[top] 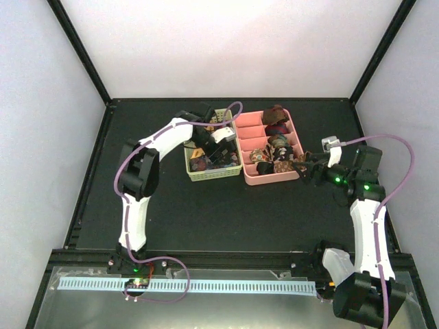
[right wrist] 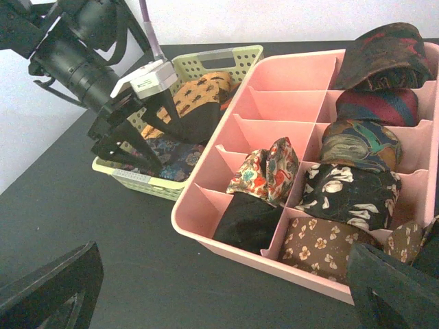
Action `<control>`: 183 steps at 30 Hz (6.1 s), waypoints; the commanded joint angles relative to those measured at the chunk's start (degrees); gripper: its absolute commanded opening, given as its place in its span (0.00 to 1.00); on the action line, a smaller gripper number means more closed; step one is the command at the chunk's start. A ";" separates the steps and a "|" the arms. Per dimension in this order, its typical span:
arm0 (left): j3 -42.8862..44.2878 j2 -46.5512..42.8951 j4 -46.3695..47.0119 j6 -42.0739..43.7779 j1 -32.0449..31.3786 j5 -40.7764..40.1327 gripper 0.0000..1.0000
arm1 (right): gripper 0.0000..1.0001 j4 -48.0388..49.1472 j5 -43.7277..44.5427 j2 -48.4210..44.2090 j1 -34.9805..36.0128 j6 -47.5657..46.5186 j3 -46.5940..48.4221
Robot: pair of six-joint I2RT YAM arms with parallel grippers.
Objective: Roll the ties
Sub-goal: Pick up the tie from the bin, then put down the tie at the center of the board, then move the storage box to the corner of the board, then adjust the tie at the center of the board.
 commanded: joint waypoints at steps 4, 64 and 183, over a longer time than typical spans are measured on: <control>2.92 3.70 -2.46 0.45 -1.27 -1.09 0.77 | 1.00 0.00 -1.41 0.48 0.14 -0.44 0.26; 24.36 -40.29 -8.98 -5.96 1.86 17.35 0.02 | 1.00 0.19 -2.33 -1.71 0.14 -0.48 -0.15; -25.00 -29.60 -17.37 13.38 2.18 25.35 0.01 | 0.97 -17.14 6.82 20.56 29.66 -25.24 17.81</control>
